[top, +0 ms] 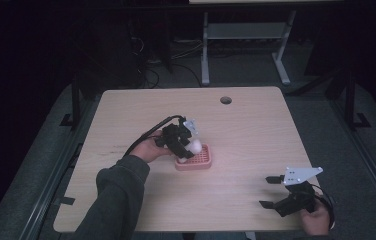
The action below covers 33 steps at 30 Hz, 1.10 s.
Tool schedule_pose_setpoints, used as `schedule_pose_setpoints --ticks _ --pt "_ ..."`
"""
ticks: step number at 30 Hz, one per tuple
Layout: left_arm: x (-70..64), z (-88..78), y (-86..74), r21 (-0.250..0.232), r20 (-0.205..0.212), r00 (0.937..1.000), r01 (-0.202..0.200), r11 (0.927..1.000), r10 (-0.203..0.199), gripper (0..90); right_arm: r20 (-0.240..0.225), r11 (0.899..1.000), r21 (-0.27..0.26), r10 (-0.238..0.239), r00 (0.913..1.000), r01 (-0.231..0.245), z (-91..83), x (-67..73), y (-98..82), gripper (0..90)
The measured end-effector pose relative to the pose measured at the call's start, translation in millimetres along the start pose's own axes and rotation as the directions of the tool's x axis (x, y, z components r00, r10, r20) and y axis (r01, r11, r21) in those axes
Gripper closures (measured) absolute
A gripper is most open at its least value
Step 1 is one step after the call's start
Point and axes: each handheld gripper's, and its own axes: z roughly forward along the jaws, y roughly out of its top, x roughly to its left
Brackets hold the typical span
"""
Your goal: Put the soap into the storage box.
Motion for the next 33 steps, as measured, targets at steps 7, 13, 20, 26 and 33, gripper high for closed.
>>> schedule_pose_setpoints --ticks 7,13,20,26,33 --pt "4.9 16.2 1.5 0.03 0.019 0.9998 0.009 0.9995 -0.009 49.6 -0.002 1.0 -0.001 0.0 1.0 0.0 -0.1 -0.3 -0.1 14.1" --pt "6.6 20.8 3.3 0.037 0.025 0.9997 0.008 0.9993 -0.009 49.5 -0.003 1.0 -0.002 0.007 1.0 -0.007 -0.1 -0.6 -0.4 14.1" --pt "7.8 29.6 4.1 0.063 0.027 0.9996 0.011 0.998 -0.012 49.4 -0.004 1.0 -0.001 0.01 0.9999 -0.01 -0.3 -0.5 -0.6 14.1" --pt "6.7 32.5 5.4 0.074 0.02 0.9998 0.001 0.9973 -0.002 49.4 -0.002 1.0 -0.003 0.005 1.0 -0.005 -1.2 -1.3 -1.0 14.1" --pt "5.4 32.9 5.7 0.077 0.016 0.9999 0.0 0.997 -0.001 49.3 0.0 1.0 -0.006 0.004 1.0 -0.004 -1.4 -1.2 -0.7 14.1"
